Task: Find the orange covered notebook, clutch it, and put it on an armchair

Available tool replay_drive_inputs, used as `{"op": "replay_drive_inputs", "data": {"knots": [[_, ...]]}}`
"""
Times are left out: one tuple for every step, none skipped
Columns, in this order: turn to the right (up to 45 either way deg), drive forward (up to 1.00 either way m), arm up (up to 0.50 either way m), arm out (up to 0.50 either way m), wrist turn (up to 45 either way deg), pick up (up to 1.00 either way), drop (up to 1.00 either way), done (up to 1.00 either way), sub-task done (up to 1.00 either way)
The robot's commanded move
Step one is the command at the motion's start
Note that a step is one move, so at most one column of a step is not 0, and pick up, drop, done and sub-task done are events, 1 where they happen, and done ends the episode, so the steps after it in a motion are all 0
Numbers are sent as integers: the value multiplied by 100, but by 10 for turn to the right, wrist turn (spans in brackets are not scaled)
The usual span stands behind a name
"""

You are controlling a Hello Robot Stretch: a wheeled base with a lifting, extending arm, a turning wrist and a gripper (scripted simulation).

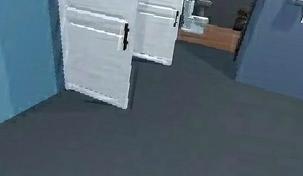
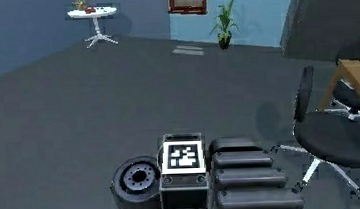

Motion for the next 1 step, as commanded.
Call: {"op": "replay_drive_inputs", "data": {"knots": [[30,0,0,0,0,0,0,0,0]]}}
